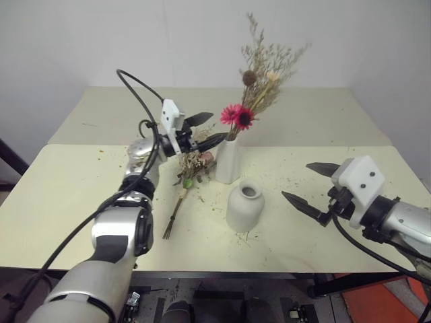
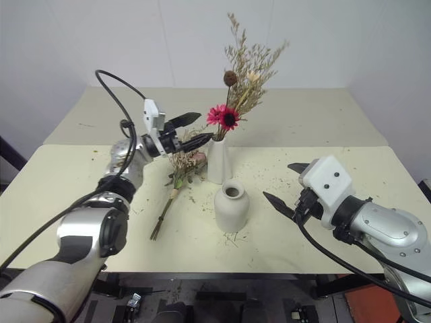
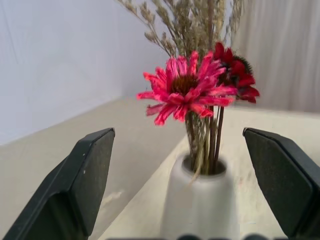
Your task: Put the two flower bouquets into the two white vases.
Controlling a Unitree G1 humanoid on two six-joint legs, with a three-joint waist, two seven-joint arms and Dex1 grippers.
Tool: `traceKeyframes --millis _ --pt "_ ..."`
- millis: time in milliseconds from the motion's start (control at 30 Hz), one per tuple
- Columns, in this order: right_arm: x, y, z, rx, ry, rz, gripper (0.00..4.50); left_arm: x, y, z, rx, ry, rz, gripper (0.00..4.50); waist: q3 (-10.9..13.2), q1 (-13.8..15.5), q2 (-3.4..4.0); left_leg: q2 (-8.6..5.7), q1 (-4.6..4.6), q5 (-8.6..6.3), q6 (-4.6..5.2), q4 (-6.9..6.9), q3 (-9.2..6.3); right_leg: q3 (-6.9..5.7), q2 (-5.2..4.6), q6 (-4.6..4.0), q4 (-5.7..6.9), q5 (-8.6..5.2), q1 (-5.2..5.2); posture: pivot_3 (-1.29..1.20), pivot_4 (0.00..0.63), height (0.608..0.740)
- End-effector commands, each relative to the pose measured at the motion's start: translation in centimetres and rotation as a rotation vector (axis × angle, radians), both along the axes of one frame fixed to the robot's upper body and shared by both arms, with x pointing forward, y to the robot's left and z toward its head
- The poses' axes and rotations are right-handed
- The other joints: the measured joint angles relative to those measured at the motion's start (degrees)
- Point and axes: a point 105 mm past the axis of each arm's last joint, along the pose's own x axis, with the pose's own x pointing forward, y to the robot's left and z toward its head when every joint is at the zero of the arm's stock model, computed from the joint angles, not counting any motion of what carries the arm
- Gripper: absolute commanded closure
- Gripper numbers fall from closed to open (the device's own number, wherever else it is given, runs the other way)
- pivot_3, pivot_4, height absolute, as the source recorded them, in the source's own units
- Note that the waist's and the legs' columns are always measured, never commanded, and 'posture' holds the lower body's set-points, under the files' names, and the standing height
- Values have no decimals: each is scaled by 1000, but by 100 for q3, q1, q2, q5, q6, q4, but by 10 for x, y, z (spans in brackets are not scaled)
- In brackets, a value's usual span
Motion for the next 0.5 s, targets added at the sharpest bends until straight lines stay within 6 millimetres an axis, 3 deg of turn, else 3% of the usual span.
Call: traceKeyframes --millis 33,67,200,333,500 --pt "-1 4 13 -6 -62 28 0 -2 17 32 -104 -23 3 29 0 9 0 0 -1 0 0 0 0 -1 -1 0 1 0 0 0 150 740" --pt "-2 5 13 -6 -61 30 0 -3 20 35 -124 -3 1 29 0 17 0 0 -2 0 0 1 -1 -1 -1 0 2 0 0 0 150 740" --pt "-4 7 19 2 -59 50 0 -13 44 27 88 37 248 29 -4 -50 8 3 1 -5 8 -2 -4 3 1 1 14 -1 5 0 150 740" --pt "-7 5 22 -30 -49 89 0 -32 48 31 192 173 349 29 -1 8 2 5 -4 -1 2 2 -14 1 6 1 22 0 -1 0 150 740" --pt "-3 -3 18 -55 1 118 0 -39 29 7 534 712 477 29 5 141 -9 -10 3 0 -1 4 -37 -6 4 9 -2 -3 19 0 150 740"
